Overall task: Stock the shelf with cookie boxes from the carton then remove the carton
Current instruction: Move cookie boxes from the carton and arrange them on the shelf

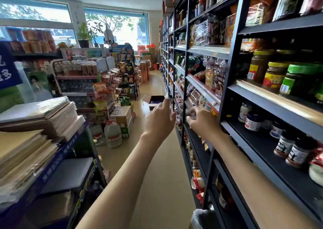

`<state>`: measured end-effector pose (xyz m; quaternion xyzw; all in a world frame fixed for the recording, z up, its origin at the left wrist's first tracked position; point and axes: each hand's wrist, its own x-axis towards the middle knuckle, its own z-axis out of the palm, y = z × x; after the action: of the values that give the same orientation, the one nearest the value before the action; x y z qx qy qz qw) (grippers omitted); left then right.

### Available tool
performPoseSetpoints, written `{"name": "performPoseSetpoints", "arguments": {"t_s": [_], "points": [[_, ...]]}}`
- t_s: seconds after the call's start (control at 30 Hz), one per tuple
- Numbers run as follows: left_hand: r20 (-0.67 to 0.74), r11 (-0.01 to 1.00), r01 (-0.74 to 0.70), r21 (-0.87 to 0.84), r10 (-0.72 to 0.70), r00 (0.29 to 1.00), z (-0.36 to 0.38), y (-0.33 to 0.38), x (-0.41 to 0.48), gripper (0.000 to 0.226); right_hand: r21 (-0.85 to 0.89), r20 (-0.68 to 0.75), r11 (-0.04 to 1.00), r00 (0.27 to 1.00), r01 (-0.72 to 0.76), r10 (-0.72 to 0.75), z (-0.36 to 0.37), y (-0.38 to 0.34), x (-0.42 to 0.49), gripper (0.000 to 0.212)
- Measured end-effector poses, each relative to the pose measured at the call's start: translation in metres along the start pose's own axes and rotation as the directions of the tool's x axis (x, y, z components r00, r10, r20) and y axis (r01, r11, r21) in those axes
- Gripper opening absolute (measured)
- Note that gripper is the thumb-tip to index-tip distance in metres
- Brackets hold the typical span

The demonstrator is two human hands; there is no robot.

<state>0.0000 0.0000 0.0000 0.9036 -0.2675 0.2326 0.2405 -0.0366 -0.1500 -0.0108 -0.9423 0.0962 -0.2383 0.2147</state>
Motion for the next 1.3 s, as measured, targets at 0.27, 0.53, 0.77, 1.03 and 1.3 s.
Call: {"name": "performPoseSetpoints", "arguments": {"t_s": [0.27, 0.53, 0.77, 1.03, 1.3], "points": [[0.209, 0.989, 0.112, 0.097, -0.131, 0.969, 0.102, -0.06, 0.011, 0.024, -0.029, 0.159, 0.992, 0.979, -0.122, 0.125, 0.098, 0.05, 0.031, 0.015], [0.355, 0.984, 0.156, 0.089, -0.178, 0.918, 0.199, -0.14, 0.082, 0.026, -0.081, 0.312, 0.979, 0.928, -0.188, 0.204, 0.208, 0.083, 0.126, 0.014], [0.5, 0.991, 0.107, 0.084, -0.135, 0.856, 0.294, -0.203, 0.199, 0.028, -0.124, 0.4, 0.952, 0.864, -0.28, 0.306, 0.29, 0.115, 0.248, 0.017], [0.584, 0.991, 0.129, 0.039, -0.127, 0.801, 0.453, -0.268, 0.335, 0.027, -0.158, 0.41, 0.951, 0.859, -0.266, 0.308, 0.402, 0.194, 0.411, 0.022], [0.629, 0.97, 0.177, 0.168, -0.243, 0.739, 0.58, -0.38, 0.508, 0.023, -0.223, 0.579, 0.957, 0.765, -0.186, 0.284, 0.519, 0.258, 0.623, 0.033]]}}
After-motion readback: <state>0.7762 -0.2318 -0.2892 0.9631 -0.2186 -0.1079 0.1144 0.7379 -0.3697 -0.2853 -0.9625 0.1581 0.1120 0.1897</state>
